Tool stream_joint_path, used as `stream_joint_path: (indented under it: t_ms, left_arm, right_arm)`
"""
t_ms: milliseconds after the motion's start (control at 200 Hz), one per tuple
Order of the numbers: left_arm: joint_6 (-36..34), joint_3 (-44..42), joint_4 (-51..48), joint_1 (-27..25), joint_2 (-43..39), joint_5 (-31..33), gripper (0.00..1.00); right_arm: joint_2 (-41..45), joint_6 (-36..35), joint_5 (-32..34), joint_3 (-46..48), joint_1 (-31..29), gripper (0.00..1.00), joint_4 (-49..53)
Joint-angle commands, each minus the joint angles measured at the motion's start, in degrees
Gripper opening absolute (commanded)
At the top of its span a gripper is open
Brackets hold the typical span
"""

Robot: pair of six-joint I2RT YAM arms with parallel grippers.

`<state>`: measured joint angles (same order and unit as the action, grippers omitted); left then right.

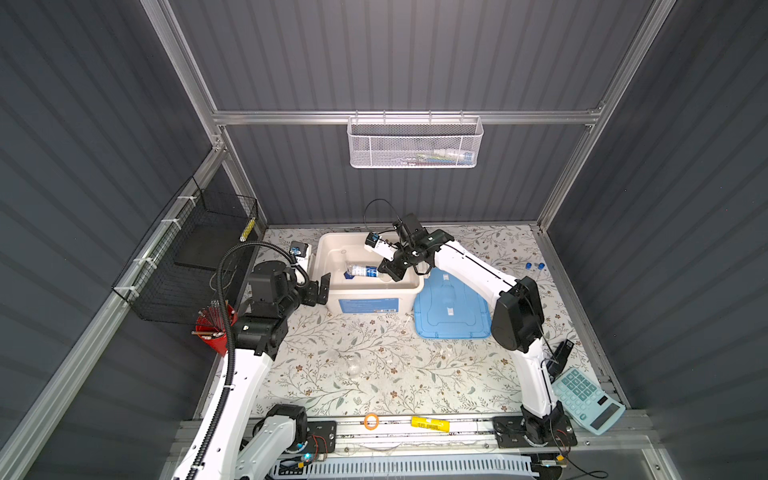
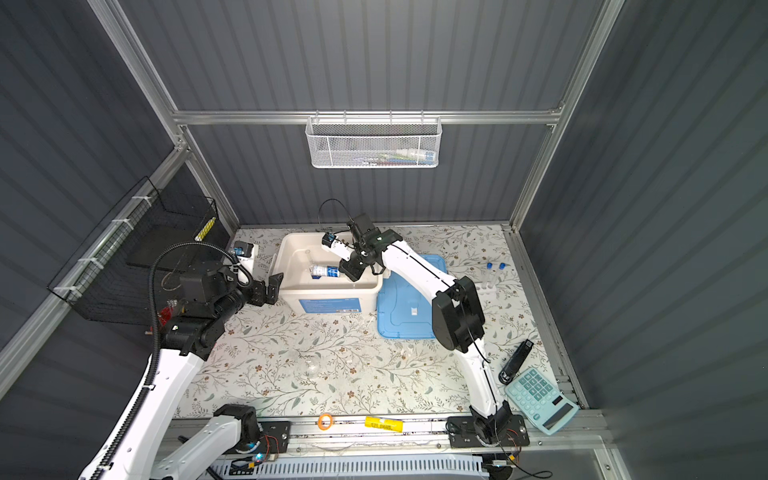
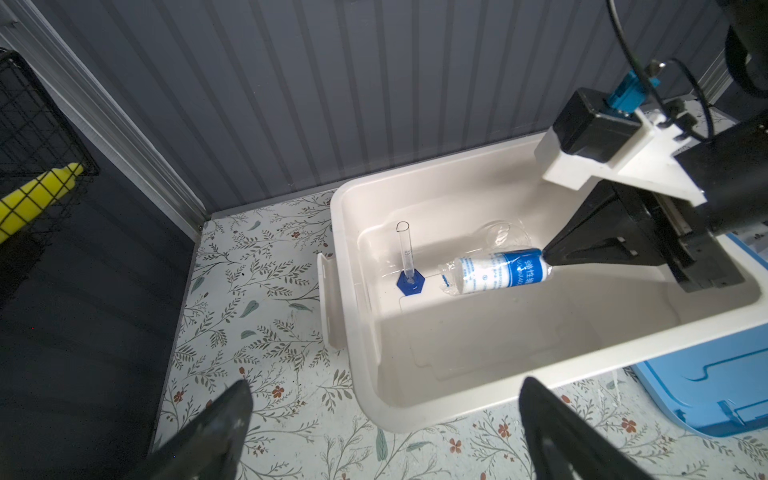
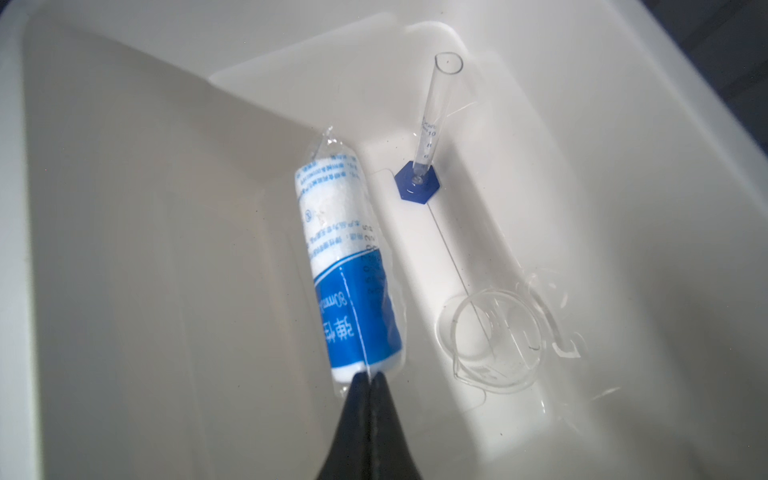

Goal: Organize the chemistry lab equipment
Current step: 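Lower the bandage roll into the bin and open the right gripper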

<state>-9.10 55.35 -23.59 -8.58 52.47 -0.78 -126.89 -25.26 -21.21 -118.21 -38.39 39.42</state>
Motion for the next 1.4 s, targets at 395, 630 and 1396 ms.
stream_joint_path:
  t_ms: [395, 630, 1396]
  left_arm:
    - [-1.92, 2.13, -0.75, 0.05, 2.40, 0.39, 1.00]
    - [-2.23, 2.38, -0.97, 0.12, 2.64, 0.58, 1.00]
    - [-3.20, 2.74, -1.19, 0.49, 3.48, 0.73, 1.00]
  right_arm:
    - [-4.65, -6.25, 1.44, -1.93, -0.97, 0.00, 3.27]
    - [-6.31, -6.62, 4.19, -2.37, -1.59, 0.01, 1.67]
    - [-8.36, -7.95, 6.16, 0.37, -1.95, 0.06, -1.47]
